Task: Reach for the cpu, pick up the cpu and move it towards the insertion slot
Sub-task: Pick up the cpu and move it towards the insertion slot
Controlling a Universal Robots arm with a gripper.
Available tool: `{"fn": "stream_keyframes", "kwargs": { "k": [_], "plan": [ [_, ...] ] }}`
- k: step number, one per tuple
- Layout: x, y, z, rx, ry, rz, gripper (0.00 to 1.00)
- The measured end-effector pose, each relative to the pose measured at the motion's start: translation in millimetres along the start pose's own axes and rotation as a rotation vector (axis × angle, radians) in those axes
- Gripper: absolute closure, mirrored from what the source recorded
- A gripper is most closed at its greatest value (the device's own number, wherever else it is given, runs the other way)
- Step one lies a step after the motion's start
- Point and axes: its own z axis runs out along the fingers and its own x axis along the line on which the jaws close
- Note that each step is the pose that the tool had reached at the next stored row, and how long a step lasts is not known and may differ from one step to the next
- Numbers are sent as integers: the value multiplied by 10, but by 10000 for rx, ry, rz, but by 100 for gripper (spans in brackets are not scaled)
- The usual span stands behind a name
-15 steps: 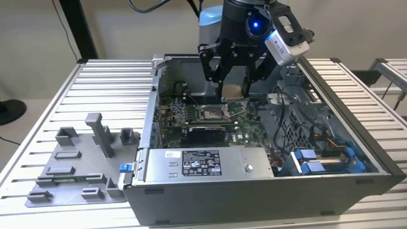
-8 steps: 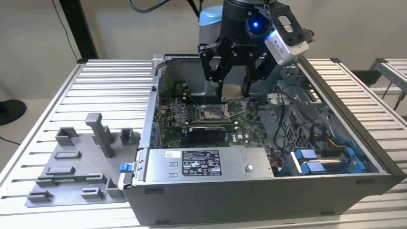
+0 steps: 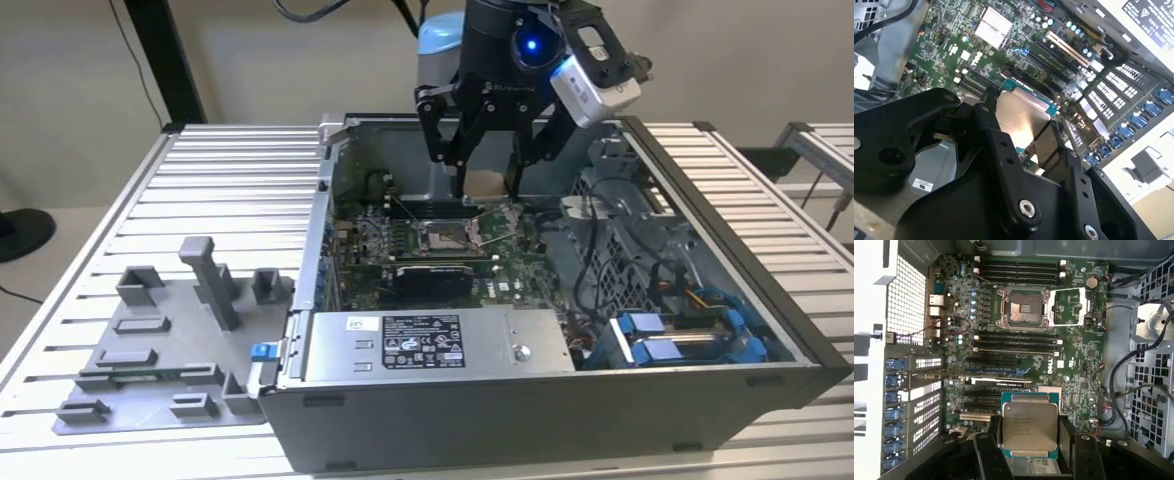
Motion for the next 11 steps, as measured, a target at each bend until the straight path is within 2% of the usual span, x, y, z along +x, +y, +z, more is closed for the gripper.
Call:
{"fn": "stream_keyframes", "kwargs": {
  "k": [11],
  "plan": [
    [-4,204,10,0,0,-1,100]
  ]
}}
